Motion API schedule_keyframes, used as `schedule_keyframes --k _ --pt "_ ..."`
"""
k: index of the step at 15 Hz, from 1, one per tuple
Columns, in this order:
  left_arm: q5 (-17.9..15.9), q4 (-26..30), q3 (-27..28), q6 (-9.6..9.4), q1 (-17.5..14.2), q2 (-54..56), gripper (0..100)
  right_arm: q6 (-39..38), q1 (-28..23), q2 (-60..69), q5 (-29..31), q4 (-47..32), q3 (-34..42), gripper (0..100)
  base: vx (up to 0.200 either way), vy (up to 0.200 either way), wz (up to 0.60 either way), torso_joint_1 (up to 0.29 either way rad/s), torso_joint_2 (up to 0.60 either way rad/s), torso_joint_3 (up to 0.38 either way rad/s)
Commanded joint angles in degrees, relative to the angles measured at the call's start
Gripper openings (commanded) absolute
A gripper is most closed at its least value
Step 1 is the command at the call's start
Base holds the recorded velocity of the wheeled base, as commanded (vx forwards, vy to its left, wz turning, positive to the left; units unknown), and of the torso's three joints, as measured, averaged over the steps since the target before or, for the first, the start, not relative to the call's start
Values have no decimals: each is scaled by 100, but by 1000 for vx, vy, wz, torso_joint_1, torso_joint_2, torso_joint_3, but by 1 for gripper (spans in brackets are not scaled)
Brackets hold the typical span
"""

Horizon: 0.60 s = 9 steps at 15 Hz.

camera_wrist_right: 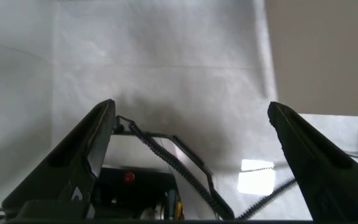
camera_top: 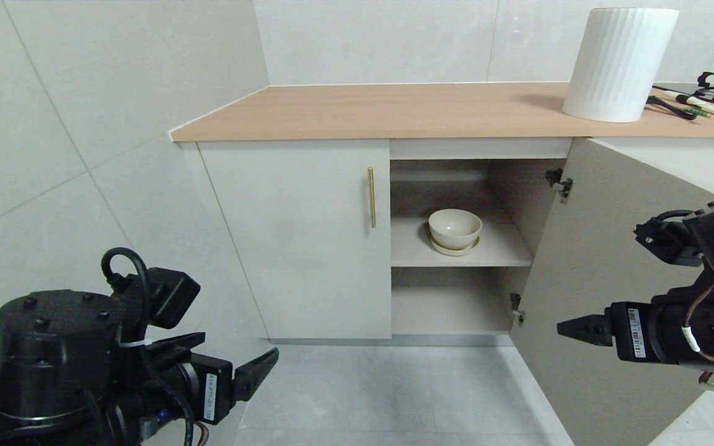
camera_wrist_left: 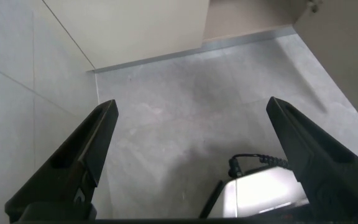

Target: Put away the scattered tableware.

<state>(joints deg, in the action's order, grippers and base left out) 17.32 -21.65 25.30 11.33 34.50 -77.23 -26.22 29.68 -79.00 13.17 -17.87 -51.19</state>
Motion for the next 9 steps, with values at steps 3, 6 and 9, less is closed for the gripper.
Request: schedule_keyframes --k 3,6,9 --pt "-1 -6 2 1 4 -20 100 144 2 33 2 -568 -84 100 0 -200 0 14 1 2" --pt "-1 -6 2 1 4 -20 100 425 -6 288 2 -1333 -260 100 0 -200 0 1 2 -1" --pt "-1 -6 -16 1 4 -47 100 460 -6 525 -7 -2572 -787 100 0 -67 0 -1 1 1"
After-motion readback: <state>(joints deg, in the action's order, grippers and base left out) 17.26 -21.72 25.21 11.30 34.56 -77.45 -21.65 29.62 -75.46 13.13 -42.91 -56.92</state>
